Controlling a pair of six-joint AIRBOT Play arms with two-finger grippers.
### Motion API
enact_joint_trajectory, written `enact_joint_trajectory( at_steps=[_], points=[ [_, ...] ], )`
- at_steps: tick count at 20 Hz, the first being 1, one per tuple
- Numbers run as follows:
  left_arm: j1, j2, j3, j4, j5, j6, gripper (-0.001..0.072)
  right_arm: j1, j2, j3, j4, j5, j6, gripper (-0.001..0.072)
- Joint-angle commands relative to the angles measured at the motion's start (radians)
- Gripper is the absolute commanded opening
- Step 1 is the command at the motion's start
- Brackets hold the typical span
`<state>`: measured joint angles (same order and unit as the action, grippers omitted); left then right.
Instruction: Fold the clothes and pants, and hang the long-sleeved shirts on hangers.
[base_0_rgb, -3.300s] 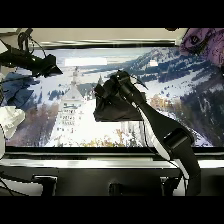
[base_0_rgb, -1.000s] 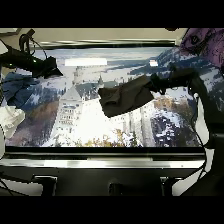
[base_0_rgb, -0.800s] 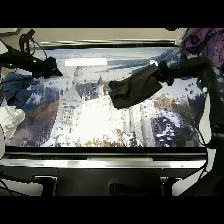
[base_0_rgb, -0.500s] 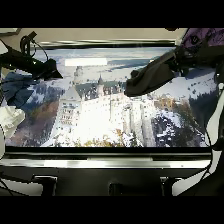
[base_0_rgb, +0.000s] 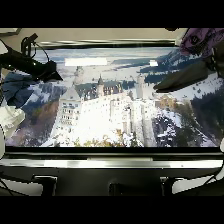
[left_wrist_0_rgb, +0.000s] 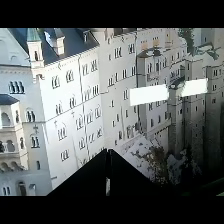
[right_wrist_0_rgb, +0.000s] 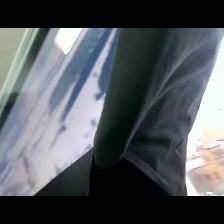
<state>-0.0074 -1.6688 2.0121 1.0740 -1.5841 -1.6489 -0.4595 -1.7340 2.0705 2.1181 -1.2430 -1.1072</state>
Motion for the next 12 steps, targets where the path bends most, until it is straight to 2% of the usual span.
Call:
enact_joint_trajectory(
  at_steps=[1, 7, 12],
  points=[
    [0.001, 0.000, 0.000, 0.000, -0.017, 0.000, 0.0018, -0.077, 0.022, -0.019, -0.167, -0.105, 0.053, 0.0037],
    [0.002, 0.000, 0.000, 0.000, -0.035, 0.000, 0.0018, -0.179, 0.096, -0.179, -0.438, -0.229, 0.050, 0.0037],
    [0.002, 0.000, 0.000, 0.000, -0.040, 0.000, 0.0018, -0.251, 0.291, -0.593, -0.492, -0.167, 0.074, 0.0038]
  ],
)
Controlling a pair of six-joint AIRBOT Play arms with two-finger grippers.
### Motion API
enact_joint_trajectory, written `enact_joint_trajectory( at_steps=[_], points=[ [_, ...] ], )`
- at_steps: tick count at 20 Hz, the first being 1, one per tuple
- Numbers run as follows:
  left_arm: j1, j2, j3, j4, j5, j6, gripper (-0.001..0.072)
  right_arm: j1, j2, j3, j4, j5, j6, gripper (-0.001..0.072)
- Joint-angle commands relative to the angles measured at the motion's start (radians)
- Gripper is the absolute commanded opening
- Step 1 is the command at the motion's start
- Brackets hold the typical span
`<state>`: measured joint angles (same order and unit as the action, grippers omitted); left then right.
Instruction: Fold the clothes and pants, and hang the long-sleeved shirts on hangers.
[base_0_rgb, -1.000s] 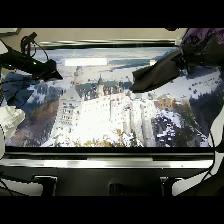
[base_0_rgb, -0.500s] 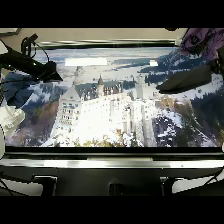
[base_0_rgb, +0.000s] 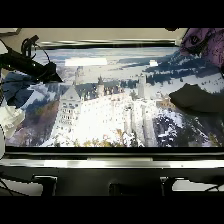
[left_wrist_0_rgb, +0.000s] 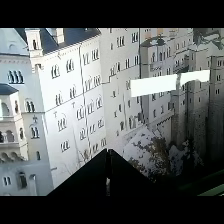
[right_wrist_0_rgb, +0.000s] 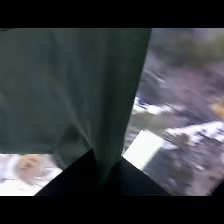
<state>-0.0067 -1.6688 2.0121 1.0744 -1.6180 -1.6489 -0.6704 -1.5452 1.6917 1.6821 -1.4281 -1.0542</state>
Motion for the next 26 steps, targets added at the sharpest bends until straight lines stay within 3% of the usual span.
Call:
enact_joint_trajectory(
  at_steps=[1, 5, 9, 16, 25, 26],
  points=[
    [0.001, 0.000, 0.000, 0.000, -0.005, 0.000, 0.0018, -0.051, 0.159, -0.316, -0.057, 0.052, 0.045, 0.0038],
    [0.001, 0.000, 0.000, 0.000, -0.005, 0.000, 0.0018, -0.058, 0.320, -0.595, -0.102, 0.148, 0.100, 0.0037],
    [0.001, 0.000, 0.000, 0.000, -0.005, 0.003, 0.0018, -0.058, 0.364, -0.704, -0.163, 0.127, 0.106, 0.0039],
    [0.001, 0.000, 0.000, 0.000, -0.005, 0.004, 0.0018, -0.058, 0.378, -0.740, -0.308, 0.037, 0.105, 0.0039],
    [0.000, 0.000, 0.000, 0.000, 0.003, 0.003, 0.0018, -0.058, 0.378, -0.766, -0.341, -0.031, 0.112, 0.0042],
    [0.000, 0.000, 0.000, 0.000, 0.003, 0.003, 0.0018, -0.058, 0.378, -0.771, -0.341, -0.040, 0.113, 0.0077]
  ],
)
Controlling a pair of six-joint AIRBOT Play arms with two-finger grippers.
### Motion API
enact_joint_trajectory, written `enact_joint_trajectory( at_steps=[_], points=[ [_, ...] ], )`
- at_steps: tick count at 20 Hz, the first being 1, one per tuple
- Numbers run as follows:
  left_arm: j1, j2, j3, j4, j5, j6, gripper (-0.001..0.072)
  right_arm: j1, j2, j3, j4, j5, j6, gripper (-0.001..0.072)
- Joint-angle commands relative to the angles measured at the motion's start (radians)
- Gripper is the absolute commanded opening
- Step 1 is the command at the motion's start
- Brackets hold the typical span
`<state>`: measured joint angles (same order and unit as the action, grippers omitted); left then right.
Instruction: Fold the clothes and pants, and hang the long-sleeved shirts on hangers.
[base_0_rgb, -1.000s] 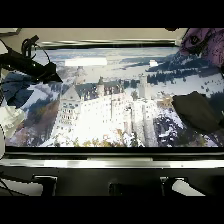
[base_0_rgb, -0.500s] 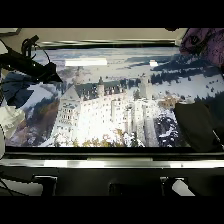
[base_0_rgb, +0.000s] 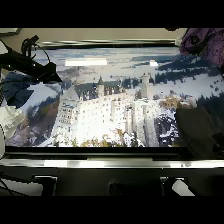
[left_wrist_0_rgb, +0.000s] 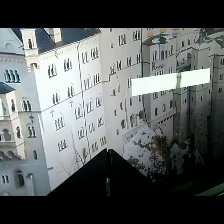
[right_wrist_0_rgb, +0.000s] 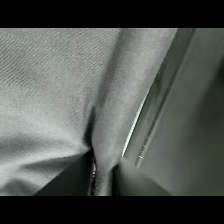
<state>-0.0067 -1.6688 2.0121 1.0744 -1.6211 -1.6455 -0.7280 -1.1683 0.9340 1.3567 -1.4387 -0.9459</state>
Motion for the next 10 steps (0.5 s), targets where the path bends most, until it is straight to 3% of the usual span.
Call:
enact_joint_trajectory(
  at_steps=[1, 2, 3, 6, 8, 10],
  points=[
    [0.000, 0.000, 0.000, 0.000, 0.006, 0.000, 0.0018, 0.000, 0.001, -0.016, -0.015, -0.037, 0.004, 0.0178],
    [0.000, 0.000, 0.000, 0.000, 0.007, 0.000, 0.0018, 0.000, 0.001, -0.016, -0.015, -0.050, -0.002, 0.0313],
    [0.000, 0.000, 0.000, 0.000, 0.009, 0.000, 0.0018, 0.000, 0.002, -0.014, -0.015, -0.054, -0.022, 0.0362],
    [0.000, 0.000, 0.000, 0.001, 0.018, 0.000, 0.0018, 0.000, 0.063, 0.022, 0.015, 0.071, -0.153, 0.0353],
    [0.000, 0.000, 0.000, 0.020, 0.025, 0.000, 0.0018, 0.004, 0.117, 0.068, 0.126, 0.217, -0.256, 0.0223],
    [0.000, 0.000, 0.000, 0.061, 0.025, 0.000, 0.0018, 0.046, 0.131, 0.107, 0.282, 0.322, -0.356, 0.0203]
  ],
)
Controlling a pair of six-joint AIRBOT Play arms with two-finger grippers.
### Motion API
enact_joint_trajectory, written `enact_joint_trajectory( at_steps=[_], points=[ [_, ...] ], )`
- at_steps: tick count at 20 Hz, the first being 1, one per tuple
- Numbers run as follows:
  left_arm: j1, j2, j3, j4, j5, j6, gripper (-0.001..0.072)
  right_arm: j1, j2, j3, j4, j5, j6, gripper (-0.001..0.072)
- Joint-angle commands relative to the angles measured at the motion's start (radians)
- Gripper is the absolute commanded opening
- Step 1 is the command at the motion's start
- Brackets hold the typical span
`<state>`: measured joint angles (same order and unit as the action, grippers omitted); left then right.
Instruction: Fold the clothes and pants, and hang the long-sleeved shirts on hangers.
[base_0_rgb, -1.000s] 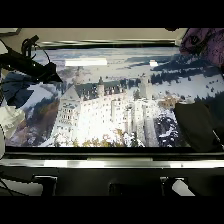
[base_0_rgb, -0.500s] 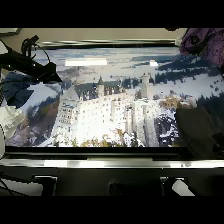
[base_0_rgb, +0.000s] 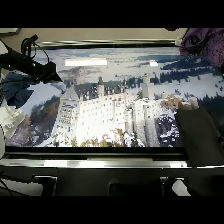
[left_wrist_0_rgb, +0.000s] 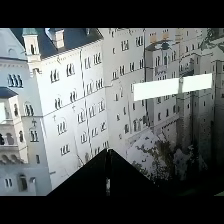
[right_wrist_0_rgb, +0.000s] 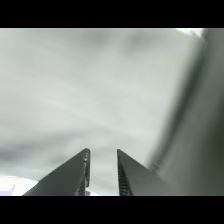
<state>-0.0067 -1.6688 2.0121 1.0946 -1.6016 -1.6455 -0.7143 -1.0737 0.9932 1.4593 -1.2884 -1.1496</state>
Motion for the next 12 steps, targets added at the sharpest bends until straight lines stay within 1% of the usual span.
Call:
enact_joint_trajectory(
  at_steps=[1, 2, 5, 6, 7, 9, 12],
  points=[
    [0.000, 0.000, 0.000, 0.063, 0.005, 0.000, 0.0018, 0.087, 0.037, 0.053, 0.233, 0.217, -0.194, 0.0166],
    [0.001, 0.001, 0.000, 0.090, 0.005, 0.001, 0.0018, 0.156, 0.035, 0.053, 0.264, 0.257, -0.228, 0.0139],
    [-0.001, 0.009, 0.000, 0.219, 0.013, 0.034, 0.0018, 0.435, 0.012, 0.053, 0.256, 0.374, -0.287, 0.0111],
    [-0.001, 0.014, -0.001, 0.261, 0.026, 0.047, 0.0017, 0.520, -0.001, 0.053, 0.253, 0.400, -0.296, 0.0066],
    [-0.001, 0.019, -0.002, 0.280, 0.042, 0.060, 0.0017, 0.607, -0.018, 0.053, 0.253, 0.423, -0.302, 0.0038],
    [-0.001, 0.059, -0.053, 0.288, 0.112, 0.089, 0.0017, 0.752, -0.054, 0.053, 0.253, 0.458, -0.302, 0.0038],
    [-0.001, 0.190, -0.264, 0.303, 0.272, 0.094, 0.0017, 0.898, -0.097, 0.053, 0.252, 0.480, -0.305, 0.0038]
  ],
)
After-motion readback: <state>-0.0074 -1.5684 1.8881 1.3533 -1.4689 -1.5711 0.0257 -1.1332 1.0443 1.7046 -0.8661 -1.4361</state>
